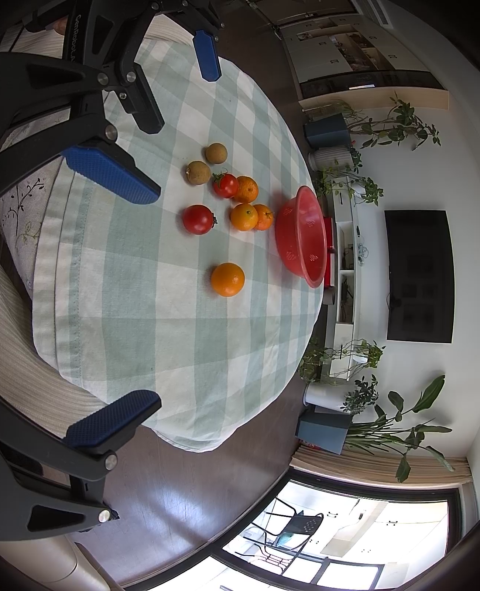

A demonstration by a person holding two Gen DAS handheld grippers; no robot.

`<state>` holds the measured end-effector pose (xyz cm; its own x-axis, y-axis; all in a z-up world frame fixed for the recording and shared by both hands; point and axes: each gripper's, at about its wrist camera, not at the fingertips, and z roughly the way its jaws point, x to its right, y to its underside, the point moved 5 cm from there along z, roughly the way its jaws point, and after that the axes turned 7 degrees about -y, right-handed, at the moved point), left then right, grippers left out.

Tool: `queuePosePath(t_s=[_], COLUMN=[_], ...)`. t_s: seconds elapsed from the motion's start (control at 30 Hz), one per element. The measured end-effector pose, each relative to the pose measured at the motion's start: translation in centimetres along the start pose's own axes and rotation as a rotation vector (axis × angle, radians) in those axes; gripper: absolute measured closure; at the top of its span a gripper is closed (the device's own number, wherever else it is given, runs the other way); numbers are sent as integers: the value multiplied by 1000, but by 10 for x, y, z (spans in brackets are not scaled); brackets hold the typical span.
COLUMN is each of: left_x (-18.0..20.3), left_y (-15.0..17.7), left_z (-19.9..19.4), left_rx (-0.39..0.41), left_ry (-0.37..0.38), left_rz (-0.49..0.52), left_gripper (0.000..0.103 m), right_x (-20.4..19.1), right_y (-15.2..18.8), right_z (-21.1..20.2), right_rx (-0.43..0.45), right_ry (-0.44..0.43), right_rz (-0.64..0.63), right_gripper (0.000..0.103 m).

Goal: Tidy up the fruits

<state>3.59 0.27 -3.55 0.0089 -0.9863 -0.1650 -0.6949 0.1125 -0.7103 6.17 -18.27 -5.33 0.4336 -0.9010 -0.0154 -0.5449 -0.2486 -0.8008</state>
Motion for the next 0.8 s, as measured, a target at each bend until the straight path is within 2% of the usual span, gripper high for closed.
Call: queuePosePath(t_s=[0.8], left_x=[1], left_y=[0], left_z=[-3], left_rx=[-6], left_ry=[-2], left_rz=[-7], left_gripper=[0], right_x=[2], right_y=[-2], right_z=[5], right_rx=[-1], right_ry=[-2], right_rz=[4], right_gripper=[0])
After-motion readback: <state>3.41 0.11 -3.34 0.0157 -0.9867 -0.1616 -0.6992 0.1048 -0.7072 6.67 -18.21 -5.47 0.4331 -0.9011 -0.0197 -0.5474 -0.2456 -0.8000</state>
